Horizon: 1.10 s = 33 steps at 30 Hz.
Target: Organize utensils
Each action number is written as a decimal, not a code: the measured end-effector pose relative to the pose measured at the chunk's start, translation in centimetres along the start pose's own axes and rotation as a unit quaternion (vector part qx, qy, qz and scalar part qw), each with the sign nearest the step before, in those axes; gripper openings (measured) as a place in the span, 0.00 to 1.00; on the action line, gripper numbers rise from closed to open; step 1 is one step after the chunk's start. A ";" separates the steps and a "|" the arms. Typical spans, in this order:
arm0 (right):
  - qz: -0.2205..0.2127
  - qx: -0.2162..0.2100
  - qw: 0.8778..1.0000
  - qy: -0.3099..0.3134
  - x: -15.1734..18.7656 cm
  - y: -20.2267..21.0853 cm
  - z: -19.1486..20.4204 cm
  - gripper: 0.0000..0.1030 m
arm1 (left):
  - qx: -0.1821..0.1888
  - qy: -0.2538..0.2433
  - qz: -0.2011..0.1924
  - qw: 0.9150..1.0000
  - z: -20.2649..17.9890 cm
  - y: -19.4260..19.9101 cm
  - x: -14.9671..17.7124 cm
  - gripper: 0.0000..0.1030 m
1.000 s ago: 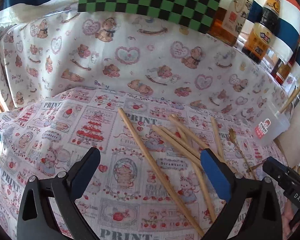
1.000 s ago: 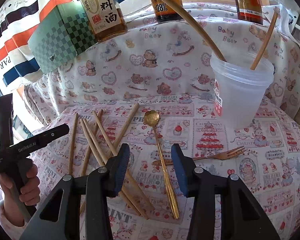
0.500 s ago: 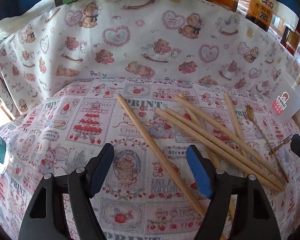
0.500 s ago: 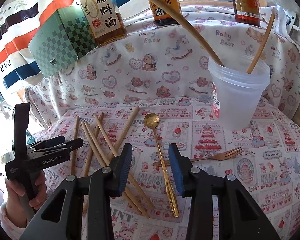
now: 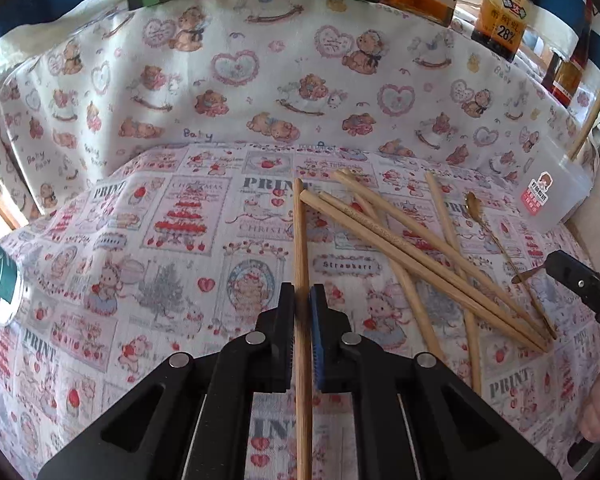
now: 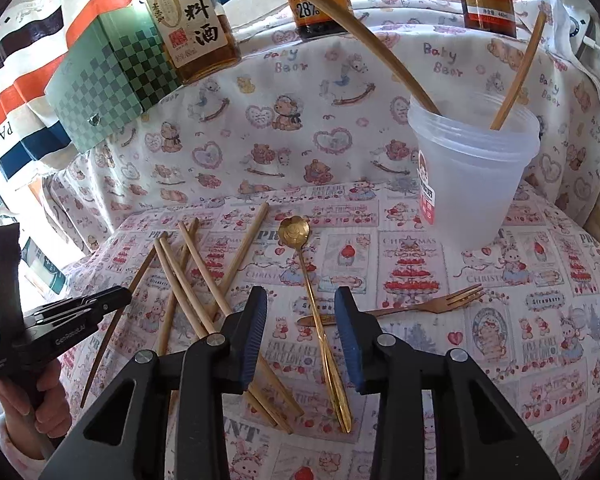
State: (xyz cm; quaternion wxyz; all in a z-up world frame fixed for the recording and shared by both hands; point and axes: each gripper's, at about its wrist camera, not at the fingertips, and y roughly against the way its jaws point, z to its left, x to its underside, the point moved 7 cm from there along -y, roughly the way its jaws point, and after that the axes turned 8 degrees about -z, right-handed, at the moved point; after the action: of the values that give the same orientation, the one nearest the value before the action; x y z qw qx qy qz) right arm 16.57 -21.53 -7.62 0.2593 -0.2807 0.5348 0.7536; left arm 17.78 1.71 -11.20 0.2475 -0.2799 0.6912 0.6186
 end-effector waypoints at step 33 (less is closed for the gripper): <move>0.106 0.054 0.991 0.056 2.5 -2.0 0.2 0.06 | -0.010 0.007 -0.024 1.000 0.3 -2.3 -1.9 0.30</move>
State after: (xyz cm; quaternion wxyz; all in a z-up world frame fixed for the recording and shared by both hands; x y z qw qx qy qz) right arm 16.19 -20.57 -10.62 0.1623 -0.2493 0.6152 0.7301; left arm 20.70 1.99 -11.56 0.2541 -0.3034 0.6797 0.6176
